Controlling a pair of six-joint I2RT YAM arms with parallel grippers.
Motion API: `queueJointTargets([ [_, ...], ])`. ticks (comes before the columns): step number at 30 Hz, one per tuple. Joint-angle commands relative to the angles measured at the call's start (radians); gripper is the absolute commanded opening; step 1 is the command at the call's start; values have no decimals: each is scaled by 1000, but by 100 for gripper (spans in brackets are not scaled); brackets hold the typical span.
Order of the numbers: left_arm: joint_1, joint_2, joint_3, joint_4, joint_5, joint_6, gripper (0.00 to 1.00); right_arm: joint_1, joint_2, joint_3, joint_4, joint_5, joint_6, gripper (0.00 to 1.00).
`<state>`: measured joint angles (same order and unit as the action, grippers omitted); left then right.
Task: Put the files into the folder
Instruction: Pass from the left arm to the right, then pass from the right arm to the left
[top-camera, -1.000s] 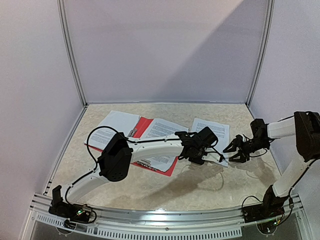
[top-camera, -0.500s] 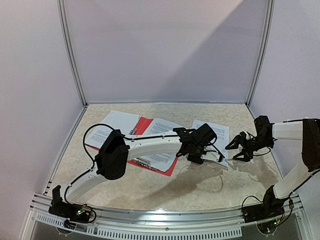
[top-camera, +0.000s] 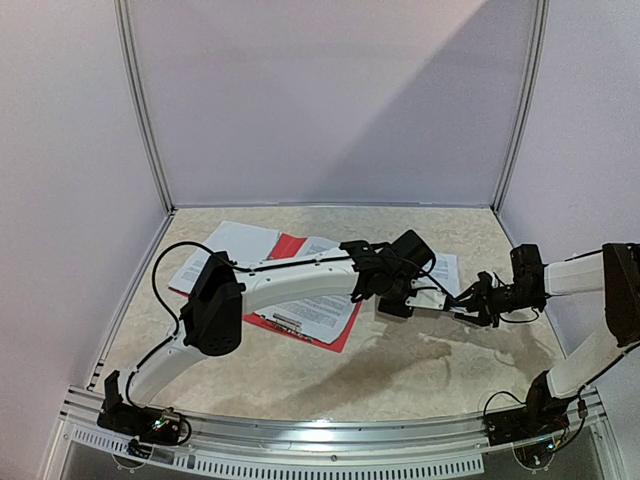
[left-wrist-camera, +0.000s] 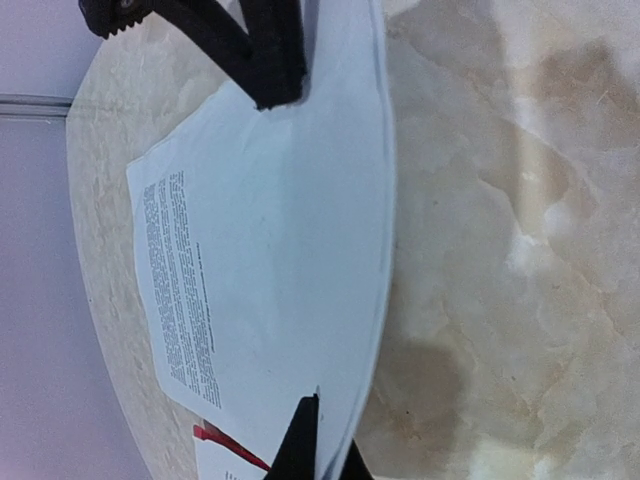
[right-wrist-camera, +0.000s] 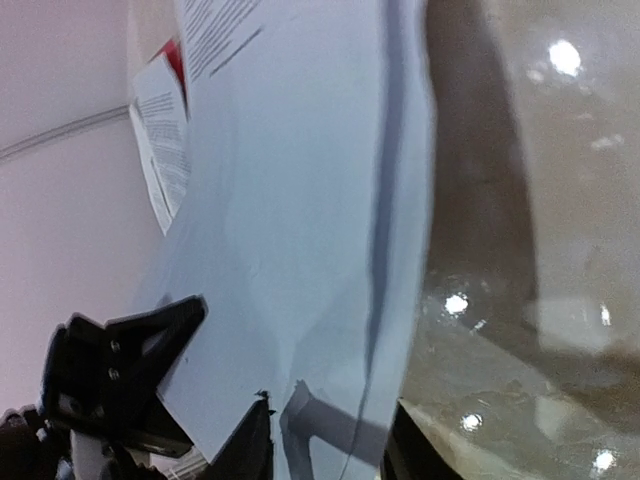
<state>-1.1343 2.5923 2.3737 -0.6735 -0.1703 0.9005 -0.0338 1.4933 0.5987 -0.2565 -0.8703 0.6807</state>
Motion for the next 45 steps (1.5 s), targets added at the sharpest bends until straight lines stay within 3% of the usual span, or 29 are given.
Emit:
queueJointTargets([
  [1,-10,-21,7,-15,23,-17,0,-2,-30,5,56,-60,40,22],
  [5,-10,-27,7,-32,35,-15,0,-3,-40,27,12,-61,7,3],
  [6,-10,-32,7,-49,43,-10,5,-3,-37,36,-9,-60,-7,1],
  [7,-10,-37,6,-71,52,-3,17,-4,-34,46,-27,-61,-17,0],
  [8,-10,-53,0,-103,57,5,39,-6,-31,59,-50,-59,-33,0],
  [9,-10,-68,-12,-127,57,16,54,-10,-29,72,-76,-57,-54,0],
  [10,-8,-92,-35,-145,53,31,63,-13,-28,87,-101,-54,-69,0],
  [12,2,-147,-98,-170,45,70,70,-19,-28,114,-155,-47,-102,0],
  [20,56,-254,-256,-225,0,181,71,-23,0,147,-226,-21,-179,0],
  [29,22,-227,-290,-198,83,97,73,-23,10,152,-222,-18,-173,0],
  [39,-11,-172,-320,-49,40,42,73,-26,14,150,-227,-12,-184,0],
  [45,-9,-143,-333,3,10,37,64,-31,15,153,-232,-15,-189,0],
])
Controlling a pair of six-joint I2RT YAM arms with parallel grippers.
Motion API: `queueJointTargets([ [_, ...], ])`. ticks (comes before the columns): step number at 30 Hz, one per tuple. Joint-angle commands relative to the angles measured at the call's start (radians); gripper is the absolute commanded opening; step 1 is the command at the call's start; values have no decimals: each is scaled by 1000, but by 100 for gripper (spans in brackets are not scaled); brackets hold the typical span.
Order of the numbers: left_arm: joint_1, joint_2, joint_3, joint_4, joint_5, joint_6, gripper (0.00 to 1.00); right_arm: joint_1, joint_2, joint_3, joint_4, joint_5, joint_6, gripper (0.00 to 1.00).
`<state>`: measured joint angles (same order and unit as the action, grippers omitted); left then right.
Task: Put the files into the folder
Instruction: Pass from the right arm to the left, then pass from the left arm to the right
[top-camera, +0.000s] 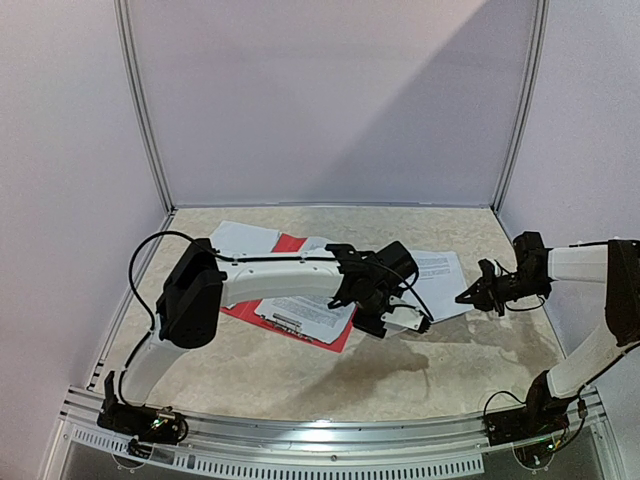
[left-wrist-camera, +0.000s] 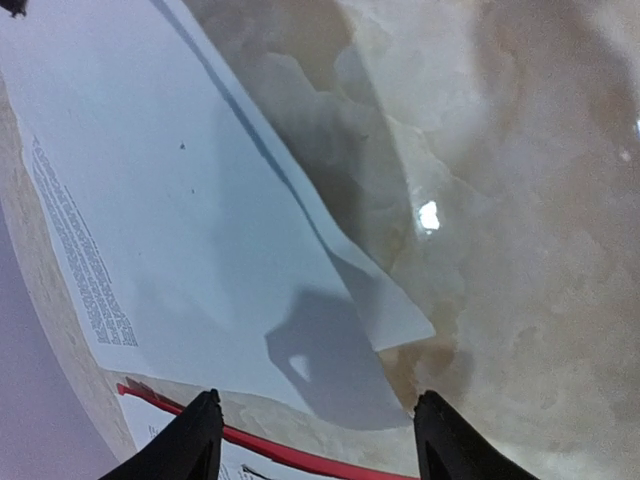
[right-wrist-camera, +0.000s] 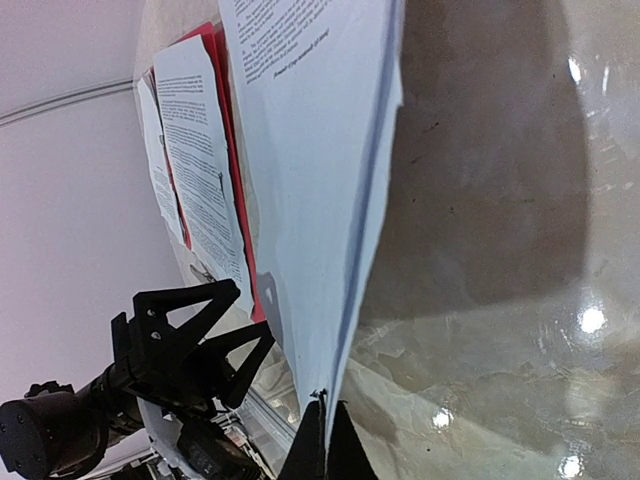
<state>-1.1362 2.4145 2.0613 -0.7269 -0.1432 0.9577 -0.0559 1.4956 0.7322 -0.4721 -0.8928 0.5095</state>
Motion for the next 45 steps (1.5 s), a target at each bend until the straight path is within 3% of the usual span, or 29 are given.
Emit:
queueJointTargets([
  [1,-7,35,-22,66,-24,-26,62,-10,10,19,-19,8,-18,0],
  [12,-7,20,-27,106,-49,-60,39,-15,8,16,-33,14,-29,0],
  [20,-7,1,27,56,-48,-78,0,-37,9,25,-56,30,-50,0],
  [23,-7,-5,51,29,-32,-94,0,-39,13,30,-66,55,-57,1],
  [31,-2,-1,179,-41,22,-158,0,-44,-69,138,-229,318,-87,60],
  [37,7,-3,282,-86,50,-208,0,-43,-265,269,-364,523,-43,75],
  [45,6,18,380,-81,39,-239,0,-37,-468,244,-357,470,150,75],
])
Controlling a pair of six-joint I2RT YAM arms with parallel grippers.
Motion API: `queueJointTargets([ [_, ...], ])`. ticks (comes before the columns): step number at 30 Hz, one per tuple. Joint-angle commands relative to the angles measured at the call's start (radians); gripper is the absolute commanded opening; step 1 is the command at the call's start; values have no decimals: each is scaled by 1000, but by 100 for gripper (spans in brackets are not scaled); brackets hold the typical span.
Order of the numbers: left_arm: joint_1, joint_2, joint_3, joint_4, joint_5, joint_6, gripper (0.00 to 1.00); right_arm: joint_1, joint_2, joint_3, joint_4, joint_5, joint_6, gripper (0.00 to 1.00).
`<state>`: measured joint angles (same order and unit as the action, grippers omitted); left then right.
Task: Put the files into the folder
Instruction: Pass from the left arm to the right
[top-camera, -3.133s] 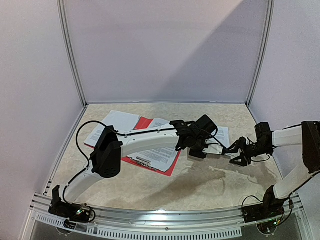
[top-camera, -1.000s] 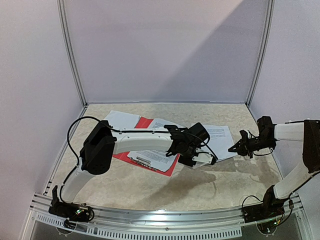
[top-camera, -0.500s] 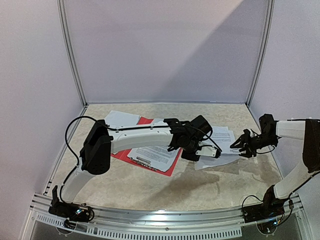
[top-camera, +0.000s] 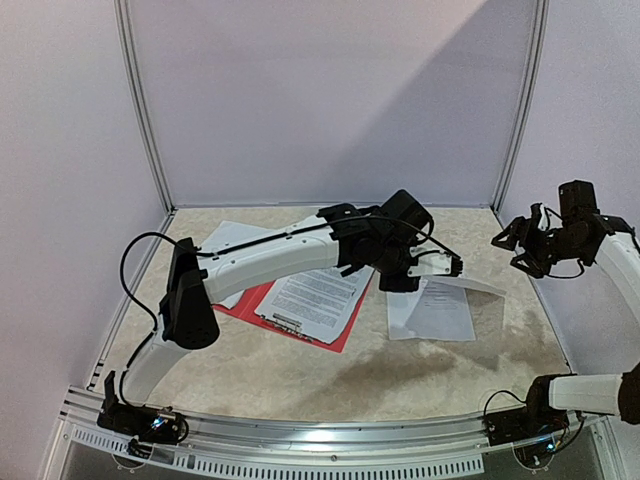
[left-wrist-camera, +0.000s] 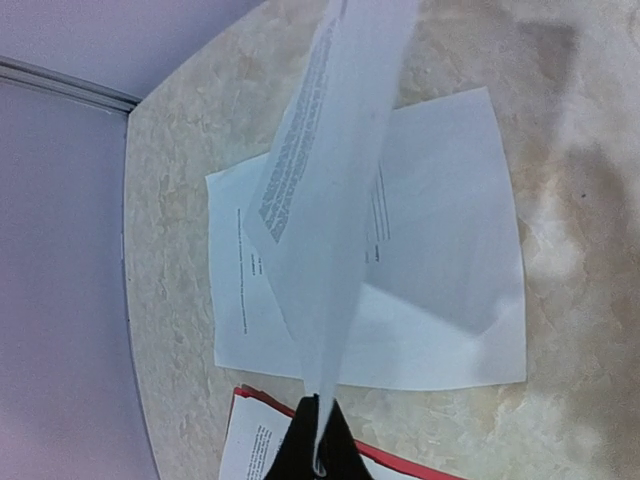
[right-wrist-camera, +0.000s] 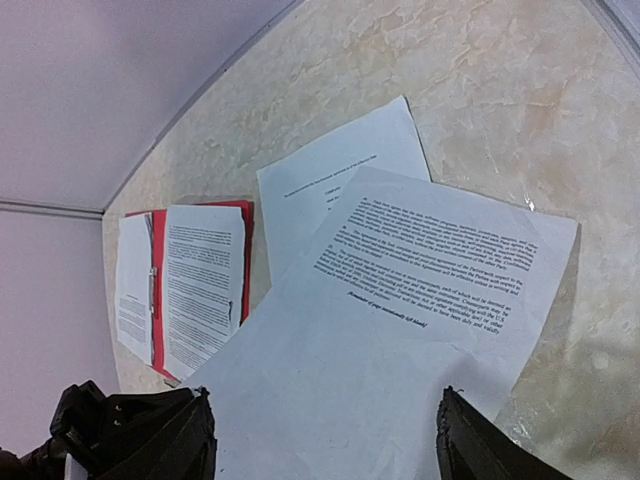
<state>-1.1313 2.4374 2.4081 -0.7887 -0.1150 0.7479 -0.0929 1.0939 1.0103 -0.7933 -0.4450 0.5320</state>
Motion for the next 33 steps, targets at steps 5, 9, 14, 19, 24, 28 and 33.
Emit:
queueJointTargets([
  [5,3,1,24,2,-12,-27,0,36,-159,-23,-103,47,163,76],
  [9,23,-6,21,6,-31,13,0,38,-95,65,-196,-70,4,76],
  [14,57,-57,29,-12,-30,9,0,134,-21,277,-364,62,-149,75],
  [19,68,-102,41,-10,-75,43,0,136,69,387,-444,66,-149,77],
  [24,92,-184,57,52,-187,227,0,135,95,389,-431,72,-191,78],
  [28,122,-293,-6,124,-321,388,0,134,87,416,-414,26,-200,78],
  [33,151,-385,-48,-19,-537,522,0,145,92,492,-393,-61,-214,77],
])
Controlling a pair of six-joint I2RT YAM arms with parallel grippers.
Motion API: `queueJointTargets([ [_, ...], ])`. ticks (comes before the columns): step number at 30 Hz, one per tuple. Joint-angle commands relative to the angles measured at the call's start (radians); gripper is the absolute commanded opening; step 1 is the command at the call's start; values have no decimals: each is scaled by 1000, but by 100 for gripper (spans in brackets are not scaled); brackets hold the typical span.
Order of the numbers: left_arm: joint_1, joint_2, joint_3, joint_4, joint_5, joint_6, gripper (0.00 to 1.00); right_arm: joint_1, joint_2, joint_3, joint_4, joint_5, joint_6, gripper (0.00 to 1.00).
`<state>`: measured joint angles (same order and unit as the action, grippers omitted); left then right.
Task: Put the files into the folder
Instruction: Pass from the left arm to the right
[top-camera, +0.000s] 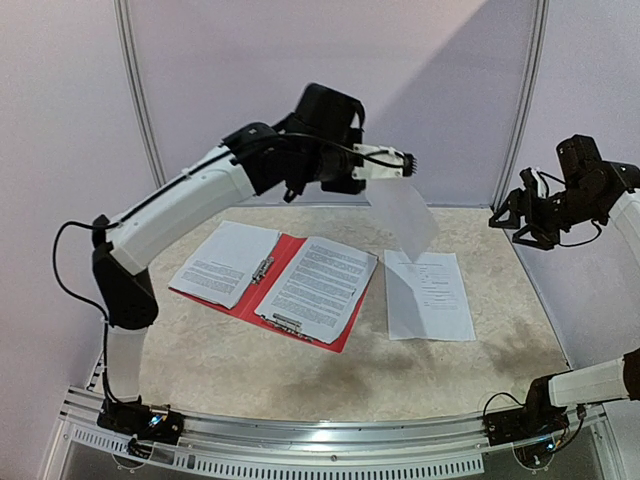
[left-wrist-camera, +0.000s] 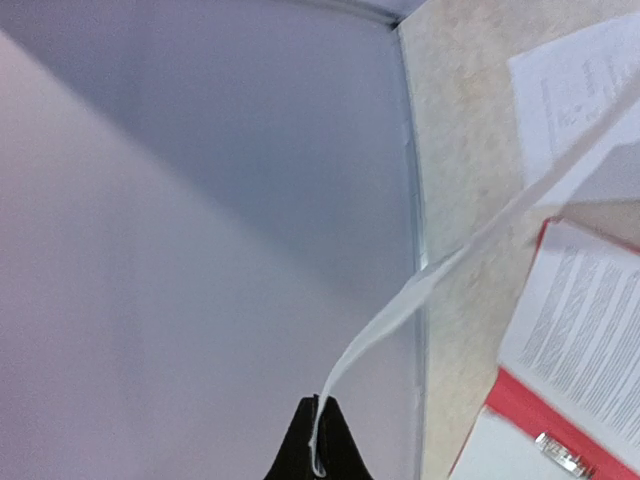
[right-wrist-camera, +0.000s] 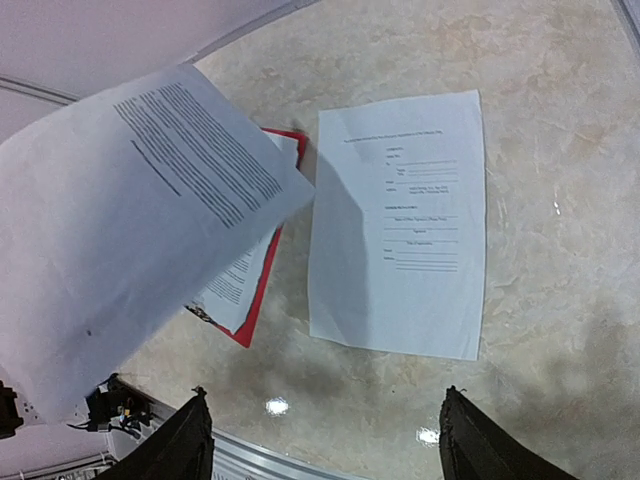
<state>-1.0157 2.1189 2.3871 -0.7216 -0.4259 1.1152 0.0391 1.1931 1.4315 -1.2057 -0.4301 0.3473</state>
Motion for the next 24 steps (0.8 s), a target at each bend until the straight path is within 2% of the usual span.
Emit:
queueJointTargets([
  [1,40,-71,-26,-131,-286,168,0,25,-12,81,39,-81,-30,76],
  [4,68,-90,6,-313,-340,87,0,129,-36,92,129,-57,-21,74],
  [8,90,-130,22,-508,-353,-58,0,406,-23,105,251,67,-116,74],
  [10,91,-154,27,-593,-350,-135,0,522,-8,89,340,146,-192,74],
  [13,97,-186,37,-706,-341,-231,0,673,10,37,513,184,-375,75],
  [15,100,-209,46,-773,-301,-287,0,757,11,-33,649,226,-549,80],
  [16,100,-223,49,-796,-267,-313,0,778,10,-75,732,231,-637,84],
  [19,100,-273,42,-846,-171,-382,0,784,38,-127,922,191,-755,92],
  [24,100,-334,-25,-886,-103,-441,0,784,187,-22,924,138,-816,93],
])
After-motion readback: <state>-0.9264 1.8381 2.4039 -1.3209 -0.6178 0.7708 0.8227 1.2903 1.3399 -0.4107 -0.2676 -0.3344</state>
